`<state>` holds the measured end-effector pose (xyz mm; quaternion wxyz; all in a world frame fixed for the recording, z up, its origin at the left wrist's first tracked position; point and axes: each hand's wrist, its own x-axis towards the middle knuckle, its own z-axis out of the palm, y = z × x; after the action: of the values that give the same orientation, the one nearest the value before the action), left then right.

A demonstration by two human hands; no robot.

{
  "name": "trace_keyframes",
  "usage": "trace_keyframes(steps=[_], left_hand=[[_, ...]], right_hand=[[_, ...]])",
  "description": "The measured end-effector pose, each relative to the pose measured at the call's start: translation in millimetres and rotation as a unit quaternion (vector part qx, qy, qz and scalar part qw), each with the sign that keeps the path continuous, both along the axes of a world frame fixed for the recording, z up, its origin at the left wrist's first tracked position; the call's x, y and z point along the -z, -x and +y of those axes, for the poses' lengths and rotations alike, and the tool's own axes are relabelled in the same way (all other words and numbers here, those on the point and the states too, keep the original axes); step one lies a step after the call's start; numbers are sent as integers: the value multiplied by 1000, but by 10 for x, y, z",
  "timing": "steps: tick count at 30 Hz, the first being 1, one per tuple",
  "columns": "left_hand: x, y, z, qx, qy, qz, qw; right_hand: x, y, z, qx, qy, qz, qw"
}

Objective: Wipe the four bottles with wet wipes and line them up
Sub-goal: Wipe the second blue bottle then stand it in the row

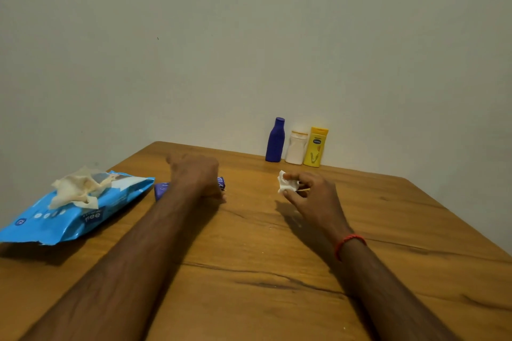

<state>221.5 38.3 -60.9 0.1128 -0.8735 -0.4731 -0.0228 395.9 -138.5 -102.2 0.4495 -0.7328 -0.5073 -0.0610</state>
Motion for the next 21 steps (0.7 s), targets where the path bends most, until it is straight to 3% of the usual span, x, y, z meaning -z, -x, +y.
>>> trace_keyframes(steps=[4,9,12,14,16,18,21], left_hand=[[64,36,80,-23,97,-11,995],[58,3,42,8,79,-28,996],[-4,-73,-55,47,64,-95,992],[-32,-126,-135,124,60,-198,970],[-31,-162,-258,231,141,-368,889],[-30,-205,-425,294,272,-499,769],[29,-269,-572,305,409,-557,655]], right_hand=[[-27,-17,-26,-7,17,-21,1000],[-57,-28,-46,-22,22,-20,999],[-81,5,-52,-38,10,-22,999],[-94,45,-61,-60,-23,-9,998],[-114,85,-68,-102,-80,56,990],[-153,127,-86,-145,-140,150,968],[-208,157,-106,-166,-189,183,950]])
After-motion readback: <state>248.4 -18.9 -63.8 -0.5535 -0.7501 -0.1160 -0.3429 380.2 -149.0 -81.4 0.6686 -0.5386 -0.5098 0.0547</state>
